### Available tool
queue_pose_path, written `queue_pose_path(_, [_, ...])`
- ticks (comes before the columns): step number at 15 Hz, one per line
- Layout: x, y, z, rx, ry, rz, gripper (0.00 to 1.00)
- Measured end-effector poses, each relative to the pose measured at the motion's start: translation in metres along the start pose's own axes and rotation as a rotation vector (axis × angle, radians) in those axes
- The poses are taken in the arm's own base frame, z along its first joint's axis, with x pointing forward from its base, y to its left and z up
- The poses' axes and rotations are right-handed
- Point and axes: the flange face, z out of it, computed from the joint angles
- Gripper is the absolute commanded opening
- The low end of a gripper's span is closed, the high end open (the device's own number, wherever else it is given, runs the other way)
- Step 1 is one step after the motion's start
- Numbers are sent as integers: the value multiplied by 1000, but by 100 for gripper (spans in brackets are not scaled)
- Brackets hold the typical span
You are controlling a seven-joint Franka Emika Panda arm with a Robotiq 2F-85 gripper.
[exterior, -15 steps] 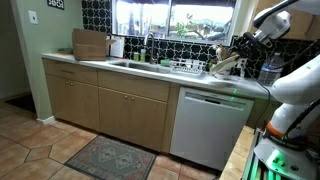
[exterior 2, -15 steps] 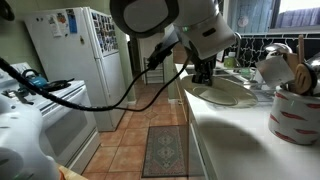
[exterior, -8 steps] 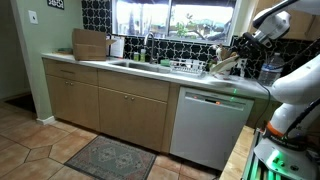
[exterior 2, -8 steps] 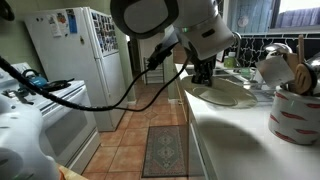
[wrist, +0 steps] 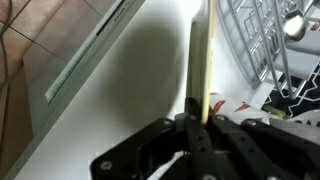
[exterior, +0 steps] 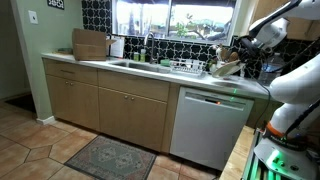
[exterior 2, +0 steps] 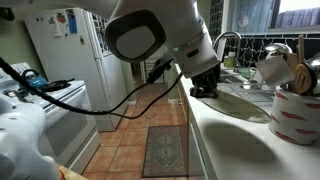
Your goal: Put the floral plate on the counter
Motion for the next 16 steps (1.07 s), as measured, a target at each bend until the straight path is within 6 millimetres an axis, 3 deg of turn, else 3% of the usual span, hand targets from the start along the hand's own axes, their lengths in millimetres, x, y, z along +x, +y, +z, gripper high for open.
queue_pose_path(10, [-12,33,14,87,88,-158,2])
queue_pose_path(16, [8,55,28,155,4,-235,2])
